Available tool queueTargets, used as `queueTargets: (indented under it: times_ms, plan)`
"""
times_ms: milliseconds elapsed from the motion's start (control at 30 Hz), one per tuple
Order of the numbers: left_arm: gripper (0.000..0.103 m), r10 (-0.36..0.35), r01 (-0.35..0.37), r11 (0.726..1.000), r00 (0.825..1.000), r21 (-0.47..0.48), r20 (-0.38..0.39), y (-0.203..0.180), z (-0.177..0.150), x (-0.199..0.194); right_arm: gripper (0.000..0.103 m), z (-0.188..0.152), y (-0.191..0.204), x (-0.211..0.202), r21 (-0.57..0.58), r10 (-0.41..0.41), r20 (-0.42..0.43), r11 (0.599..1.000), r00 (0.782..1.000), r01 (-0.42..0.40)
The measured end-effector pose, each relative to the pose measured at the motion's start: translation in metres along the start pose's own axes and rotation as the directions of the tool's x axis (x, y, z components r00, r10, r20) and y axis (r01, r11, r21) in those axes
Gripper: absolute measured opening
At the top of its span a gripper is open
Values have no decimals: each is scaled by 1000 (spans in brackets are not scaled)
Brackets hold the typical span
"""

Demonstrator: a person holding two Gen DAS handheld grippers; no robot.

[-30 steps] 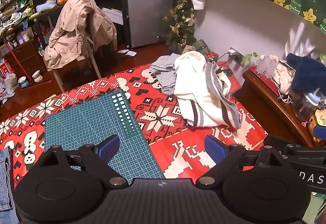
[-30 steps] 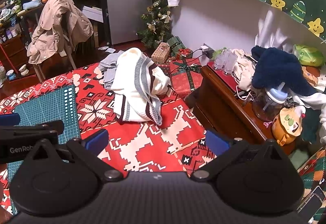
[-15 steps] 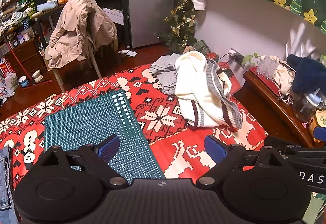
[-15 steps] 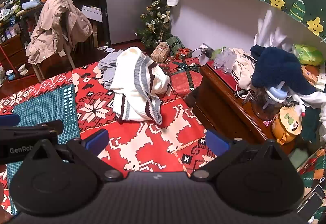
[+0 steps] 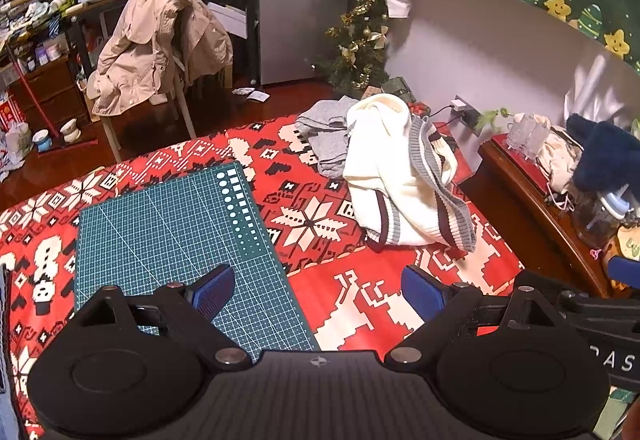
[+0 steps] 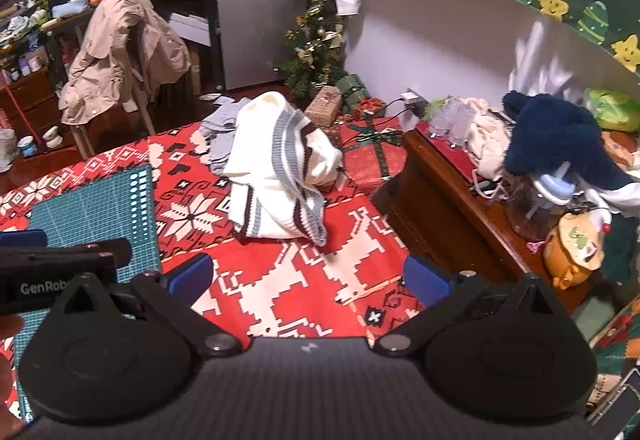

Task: Fold clothes

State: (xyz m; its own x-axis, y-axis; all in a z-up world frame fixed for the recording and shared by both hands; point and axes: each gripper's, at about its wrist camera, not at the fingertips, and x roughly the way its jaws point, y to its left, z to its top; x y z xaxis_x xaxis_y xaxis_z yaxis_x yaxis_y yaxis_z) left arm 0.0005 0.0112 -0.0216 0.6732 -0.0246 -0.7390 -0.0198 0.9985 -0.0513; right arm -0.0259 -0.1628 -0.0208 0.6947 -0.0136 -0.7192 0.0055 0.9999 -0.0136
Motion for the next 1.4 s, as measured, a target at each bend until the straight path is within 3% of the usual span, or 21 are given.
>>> queueTargets:
  times_ms: [233, 333, 567, 833, 1067, 1167, 1233, 1400]
  plan:
    - [90, -28, 29, 999, 999, -15, 21, 4, -7, 6, 102, -5, -2, 11, 20, 16, -10, 1000, 1000, -16]
    - [90, -42, 43, 998, 999, -50, 11, 9, -11, 13, 102, -9, -2, 19, 12, -16, -8, 1000, 1000, 16]
    - [90, 29, -30, 997, 1000, -68, -12, 17, -23, 33, 102, -21, 5, 40, -52, -19, 48, 998, 999, 21]
    - [90, 19, -29, 994, 996, -106, -91, 35, -33, 51, 102, -34, 5, 78, -105, 28, 118, 994, 993, -15]
    - [90, 30, -42, 992, 994, -122, -106, 42, -41, 56, 102, -28, -2, 123, -173, 30, 176, 985, 984, 1]
    - [90, 46, -61, 990, 992, -126, -119, 45, -44, 58, 95, -21, -6, 146, -174, 40, 164, 985, 986, -12]
    - [90, 49, -65, 990, 991, -126, -125, 48, -45, 59, 80, -16, -9, 161, -162, 72, 134, 986, 988, -50]
    - [90, 72, -83, 992, 990, -90, -118, 51, -49, 55, 66, -10, -7, 194, -151, 105, 97, 985, 990, -89]
